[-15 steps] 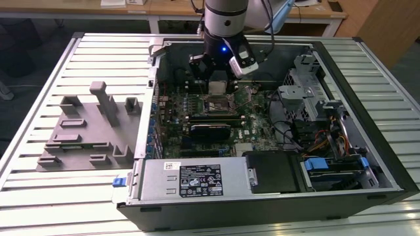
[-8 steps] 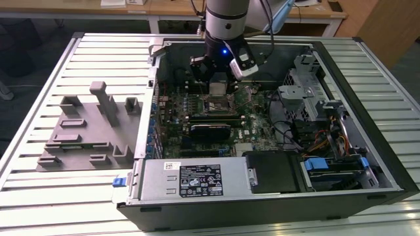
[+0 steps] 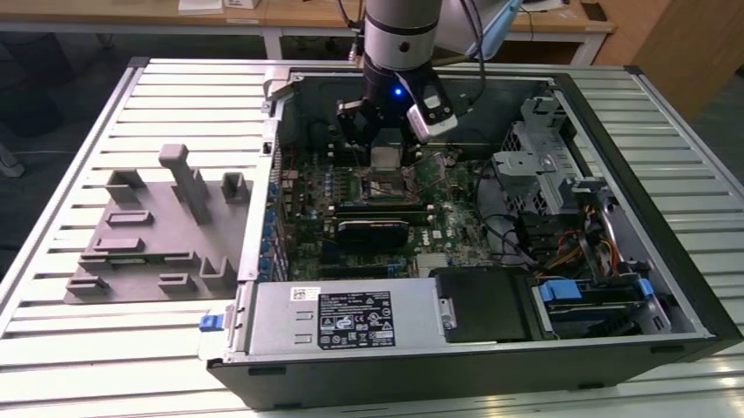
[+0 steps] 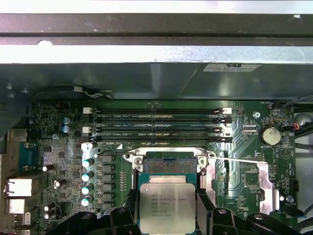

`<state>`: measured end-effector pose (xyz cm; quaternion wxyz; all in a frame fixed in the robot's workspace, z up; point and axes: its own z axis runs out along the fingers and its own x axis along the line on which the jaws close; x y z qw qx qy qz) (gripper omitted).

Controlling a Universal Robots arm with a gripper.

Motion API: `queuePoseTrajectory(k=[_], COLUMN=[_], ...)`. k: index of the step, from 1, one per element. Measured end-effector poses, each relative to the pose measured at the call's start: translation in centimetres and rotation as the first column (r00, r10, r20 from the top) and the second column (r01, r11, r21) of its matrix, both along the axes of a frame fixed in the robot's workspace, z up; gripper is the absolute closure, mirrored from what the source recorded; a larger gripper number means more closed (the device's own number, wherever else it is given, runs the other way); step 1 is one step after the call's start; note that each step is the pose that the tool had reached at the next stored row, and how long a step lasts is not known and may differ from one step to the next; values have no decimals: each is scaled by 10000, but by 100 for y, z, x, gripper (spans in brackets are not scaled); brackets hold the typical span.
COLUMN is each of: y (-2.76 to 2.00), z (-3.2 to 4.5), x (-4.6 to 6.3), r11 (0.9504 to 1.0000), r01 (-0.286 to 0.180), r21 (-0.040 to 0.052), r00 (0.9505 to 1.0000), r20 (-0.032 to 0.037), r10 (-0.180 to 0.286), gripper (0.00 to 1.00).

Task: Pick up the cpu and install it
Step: 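Place the cpu into insertion slot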

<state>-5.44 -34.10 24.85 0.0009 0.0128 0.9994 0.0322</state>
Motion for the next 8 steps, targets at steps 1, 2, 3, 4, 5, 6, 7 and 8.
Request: queuePoseTrajectory(k=[1,2,3,4,5,6,7,8], y=[0,0,0,0,0,0,0,0], z=[0,0,0,0,0,0,0,0], x=[0,0,0,0,0,1,1,1], r11=[10000,10000,10000,10000,10000,10000,10000,10000], r01=[0,0,0,0,1,0,9,61], r21=[0,0,0,0,0,1,0,1], r00=[10000,10000,10000,10000,10000,10000,10000,10000], r20=[0,0,-1,-1,-2,-2,-3,-2], r10=[0,0,0,0,-1,0,-9,-61], gripper=[45,45,45,45,45,45,45,45])
